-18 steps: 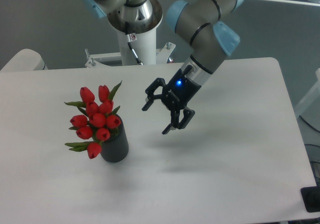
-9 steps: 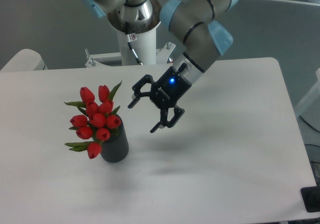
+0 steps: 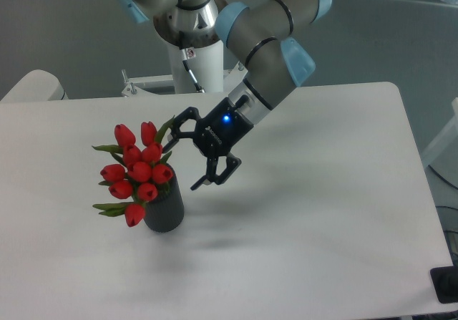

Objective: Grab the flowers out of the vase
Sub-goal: 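Lower the gripper around the tulip stems and close on them, then lift the gripped tulip bouquet straight up out of the black vase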

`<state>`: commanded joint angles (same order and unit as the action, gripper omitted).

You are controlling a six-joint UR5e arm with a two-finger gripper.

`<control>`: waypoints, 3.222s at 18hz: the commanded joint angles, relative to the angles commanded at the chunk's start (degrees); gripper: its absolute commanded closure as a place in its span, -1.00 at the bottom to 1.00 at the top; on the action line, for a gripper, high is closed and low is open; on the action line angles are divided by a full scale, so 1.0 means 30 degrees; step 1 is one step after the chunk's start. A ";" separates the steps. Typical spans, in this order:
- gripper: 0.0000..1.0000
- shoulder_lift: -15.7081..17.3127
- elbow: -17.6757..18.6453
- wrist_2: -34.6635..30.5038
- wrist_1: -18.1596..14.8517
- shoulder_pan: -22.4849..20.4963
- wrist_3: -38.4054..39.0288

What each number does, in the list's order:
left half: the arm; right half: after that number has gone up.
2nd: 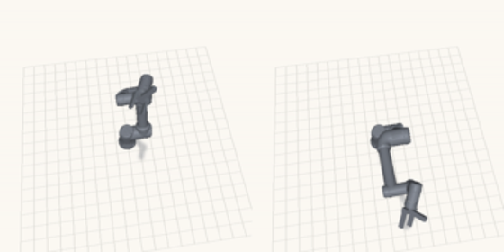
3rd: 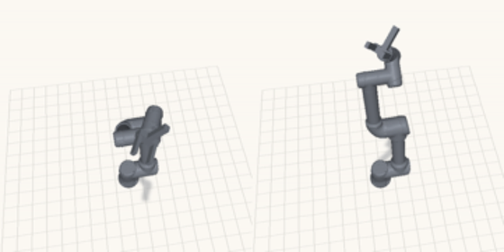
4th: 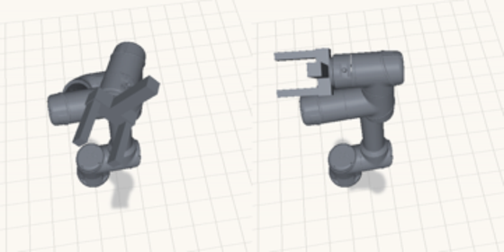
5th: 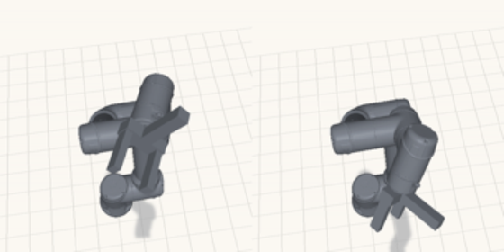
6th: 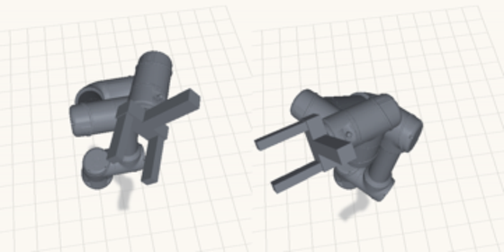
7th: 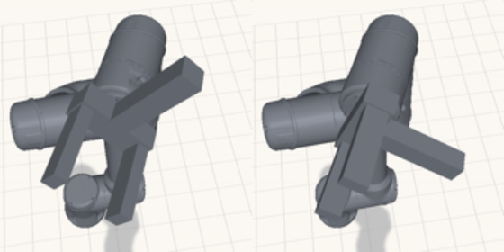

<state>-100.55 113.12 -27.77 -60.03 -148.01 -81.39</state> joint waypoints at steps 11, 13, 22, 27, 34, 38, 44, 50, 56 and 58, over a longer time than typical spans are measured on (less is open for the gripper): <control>-1.00 -0.0497 0.0058 0.0906 0.0117 0.0968 -0.0029; -1.00 -0.0819 0.0029 0.1492 0.0146 0.1231 -0.0175; -0.60 -0.1201 -0.0059 0.1612 0.0586 0.1466 -0.0176; 0.55 -0.1201 -0.0234 0.1641 0.0557 0.1466 -0.0059; 0.72 -0.1055 -0.0235 0.2606 0.0557 0.1116 0.0059; 0.72 -0.0676 -0.0146 0.2958 0.0557 0.0647 0.0291; 0.72 0.0585 -0.0293 0.4217 0.0557 0.0383 0.3073; 0.72 0.0850 -0.0526 0.6120 0.0557 0.0061 0.3573; 0.72 0.0850 -0.1522 0.7205 0.0528 -0.0378 0.5359; 0.72 0.0850 -0.1727 0.7470 0.0528 -0.0613 0.5769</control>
<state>-98.00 107.93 -5.37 -58.45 -149.85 -64.08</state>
